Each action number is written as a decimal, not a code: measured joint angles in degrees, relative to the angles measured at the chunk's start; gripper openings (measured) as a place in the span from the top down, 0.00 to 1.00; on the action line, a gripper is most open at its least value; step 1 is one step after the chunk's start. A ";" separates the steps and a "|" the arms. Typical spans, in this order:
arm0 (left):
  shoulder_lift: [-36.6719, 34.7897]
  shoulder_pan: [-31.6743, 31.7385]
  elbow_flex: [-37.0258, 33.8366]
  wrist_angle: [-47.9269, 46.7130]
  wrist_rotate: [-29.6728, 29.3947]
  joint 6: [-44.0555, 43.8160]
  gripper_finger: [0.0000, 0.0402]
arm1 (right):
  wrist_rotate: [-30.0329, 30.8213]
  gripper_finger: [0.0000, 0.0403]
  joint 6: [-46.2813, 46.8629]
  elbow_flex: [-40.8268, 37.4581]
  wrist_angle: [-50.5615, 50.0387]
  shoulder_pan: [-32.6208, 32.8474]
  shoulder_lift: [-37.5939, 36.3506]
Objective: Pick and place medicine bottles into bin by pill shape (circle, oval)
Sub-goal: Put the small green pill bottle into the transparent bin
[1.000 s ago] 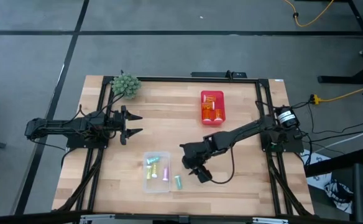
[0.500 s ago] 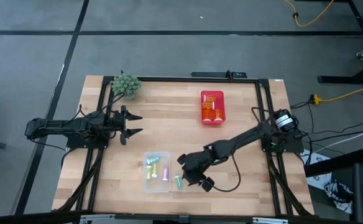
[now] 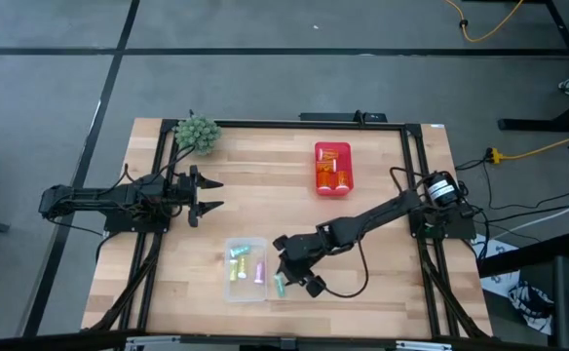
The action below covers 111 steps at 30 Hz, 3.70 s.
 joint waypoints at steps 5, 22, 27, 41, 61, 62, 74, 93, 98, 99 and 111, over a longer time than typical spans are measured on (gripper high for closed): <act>0.00 0.01 -0.02 0.00 -0.01 0.00 0.32 | -2.24 0.55 -0.26 -0.02 0.64 0.00 0.40; 0.00 0.00 0.00 0.00 -0.01 6.98 0.32 | -3.58 0.55 -0.17 -0.02 -1.07 -5.08 0.40; 0.00 0.01 -0.01 0.00 -0.01 7.65 0.32 | -1.02 0.55 4.05 -0.02 -1.04 -6.20 0.40; 0.00 0.01 -0.02 0.00 -0.01 6.00 0.32 | 3.80 0.55 39.90 -0.02 -1.70 -6.01 0.40; 0.00 0.01 -0.01 0.00 -0.01 5.19 0.32 | 27.15 0.55 74.35 -0.02 -4.95 6.09 0.36; 0.00 0.00 -0.01 0.00 -0.01 4.73 0.32 | 28.69 0.55 75.04 -0.02 -4.97 6.61 0.36; -0.02 -0.01 -0.01 0.01 -0.01 4.55 0.32 | 30.29 0.55 75.10 0.70 0.60 8.14 1.52; -0.02 0.01 0.00 0.02 -0.01 1.10 0.32 | 34.09 0.55 79.72 22.49 -25.32 11.61 16.43; 0.00 -0.01 -0.02 0.02 -0.01 0.46 0.32 | 34.99 0.55 81.01 28.74 -31.82 11.83 20.55; 0.00 -0.01 0.00 0.00 -0.01 0.08 0.32 | 34.98 0.55 80.92 29.52 -31.64 11.88 21.24; 0.00 -0.01 -0.02 0.00 -0.01 -1.38 0.32 | 33.75 0.57 76.03 30.01 -36.84 11.87 22.32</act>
